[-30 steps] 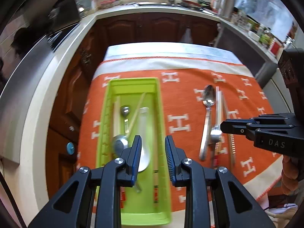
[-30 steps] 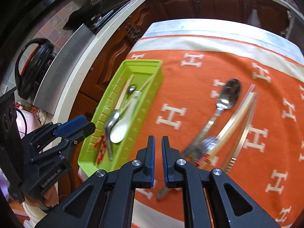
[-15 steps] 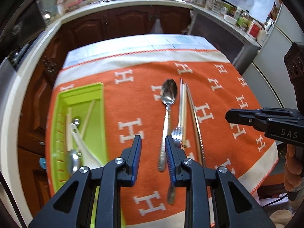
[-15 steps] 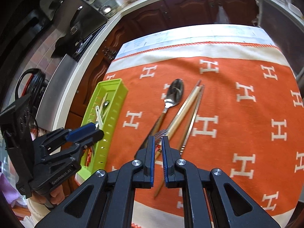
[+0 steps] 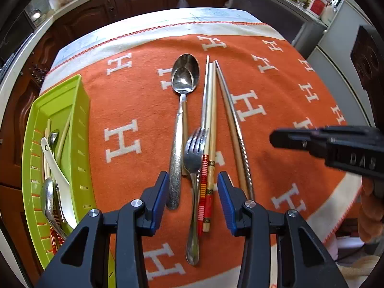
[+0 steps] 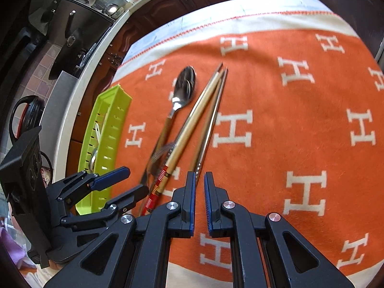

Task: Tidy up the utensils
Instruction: 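Move the left tool over the metal fork and grasp it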

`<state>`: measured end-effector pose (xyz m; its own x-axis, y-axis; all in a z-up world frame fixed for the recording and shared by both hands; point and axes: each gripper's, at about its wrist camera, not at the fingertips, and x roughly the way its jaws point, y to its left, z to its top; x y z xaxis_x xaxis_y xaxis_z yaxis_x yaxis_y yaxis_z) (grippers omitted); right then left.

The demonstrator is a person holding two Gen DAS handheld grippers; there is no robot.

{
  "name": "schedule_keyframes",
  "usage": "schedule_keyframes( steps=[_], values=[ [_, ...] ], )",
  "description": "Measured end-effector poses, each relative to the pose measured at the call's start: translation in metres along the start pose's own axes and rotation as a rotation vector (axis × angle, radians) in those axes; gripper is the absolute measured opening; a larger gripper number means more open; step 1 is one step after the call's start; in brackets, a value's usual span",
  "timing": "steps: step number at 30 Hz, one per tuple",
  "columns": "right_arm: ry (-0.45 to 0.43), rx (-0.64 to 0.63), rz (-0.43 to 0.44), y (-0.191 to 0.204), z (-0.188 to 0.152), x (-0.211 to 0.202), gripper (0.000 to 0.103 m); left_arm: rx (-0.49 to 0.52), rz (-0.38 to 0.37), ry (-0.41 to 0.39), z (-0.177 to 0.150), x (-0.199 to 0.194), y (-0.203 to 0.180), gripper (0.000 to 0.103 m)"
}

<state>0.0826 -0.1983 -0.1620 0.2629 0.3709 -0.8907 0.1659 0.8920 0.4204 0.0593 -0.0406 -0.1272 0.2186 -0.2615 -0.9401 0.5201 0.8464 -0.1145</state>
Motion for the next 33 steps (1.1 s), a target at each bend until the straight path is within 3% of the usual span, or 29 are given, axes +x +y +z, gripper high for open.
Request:
schedule_keyframes(
  steps=[4, 6, 8, 11, 15, 33],
  values=[
    [0.015, -0.012, 0.003, -0.001, -0.004, 0.012, 0.007, -0.012, 0.012, -0.013, 0.002, 0.004, 0.0, 0.038],
    [0.017, -0.015, 0.006, 0.0, -0.004, 0.016, 0.007, -0.01, 0.018, -0.014, 0.003, 0.006, -0.001, 0.021],
    [0.017, -0.016, 0.01, 0.0, -0.004, 0.02, 0.007, -0.019, 0.014, -0.01, 0.004, 0.009, -0.001, 0.012],
    [0.015, -0.021, 0.01, 0.002, -0.003, 0.024, 0.007, -0.032, -0.01, -0.013, 0.003, 0.01, 0.002, 0.009],
    [0.015, -0.019, 0.012, 0.0, -0.003, 0.025, 0.007, -0.035, -0.024, -0.024, 0.003, 0.009, 0.003, 0.005],
    [0.023, -0.015, 0.001, 0.001, -0.006, 0.036, 0.007, -0.141, -0.06, -0.014, -0.004, 0.021, 0.025, 0.006]
  ],
)
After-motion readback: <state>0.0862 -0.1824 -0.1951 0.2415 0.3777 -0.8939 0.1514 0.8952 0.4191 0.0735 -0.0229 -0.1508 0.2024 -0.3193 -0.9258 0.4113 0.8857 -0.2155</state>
